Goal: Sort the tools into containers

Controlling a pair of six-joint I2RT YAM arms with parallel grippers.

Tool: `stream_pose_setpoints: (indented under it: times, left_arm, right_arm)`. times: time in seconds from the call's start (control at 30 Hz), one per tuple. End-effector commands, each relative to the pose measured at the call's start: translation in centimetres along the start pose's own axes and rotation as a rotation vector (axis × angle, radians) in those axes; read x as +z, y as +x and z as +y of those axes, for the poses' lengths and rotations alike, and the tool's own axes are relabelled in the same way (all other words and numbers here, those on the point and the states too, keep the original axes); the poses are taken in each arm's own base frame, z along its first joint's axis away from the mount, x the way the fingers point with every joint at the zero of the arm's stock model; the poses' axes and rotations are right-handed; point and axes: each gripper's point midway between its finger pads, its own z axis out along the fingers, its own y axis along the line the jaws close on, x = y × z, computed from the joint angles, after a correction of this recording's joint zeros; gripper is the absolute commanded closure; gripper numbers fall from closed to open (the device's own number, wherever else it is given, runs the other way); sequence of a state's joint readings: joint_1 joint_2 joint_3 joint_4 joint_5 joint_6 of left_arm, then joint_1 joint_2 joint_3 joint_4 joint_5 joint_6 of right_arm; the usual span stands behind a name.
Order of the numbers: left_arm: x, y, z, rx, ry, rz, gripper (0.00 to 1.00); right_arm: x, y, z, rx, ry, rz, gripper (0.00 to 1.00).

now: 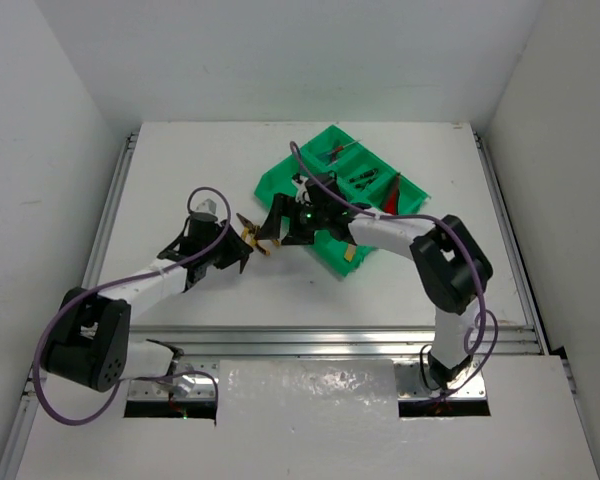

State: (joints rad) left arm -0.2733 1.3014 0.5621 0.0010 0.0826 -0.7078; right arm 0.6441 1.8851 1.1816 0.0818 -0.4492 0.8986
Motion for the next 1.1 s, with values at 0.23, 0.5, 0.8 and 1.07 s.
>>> stream_pose_setpoints:
  times: [0.23, 0.5, 0.8, 1.07]
  left_arm:
    - [-2.6, -1.9, -6.9, 0.073, 0.289, -0.136, 1.0]
    - [-4.4, -2.4, -9.0, 0.1, 0.413, -0.196, 1.0]
    - [-5.0, -2.5, -9.3, 0.141, 0.408, -0.193, 0.75]
    - [-6.4, -5.0, -2.4, 0.085, -0.106, -0.204, 0.06]
  right_arm:
    - [3.5, -0.8, -0.3, 0.229, 0.099, -0.069, 0.07]
    - [5.0, 0.0, 2.5, 0.238, 0.011, -0.019, 0.35]
    - [3.9, -1.6, 4.2, 0.186, -0.029, -0.07, 1.0]
    - [1.8, -7.1, 2.7, 0.087, 0.092, -0.179, 1.0]
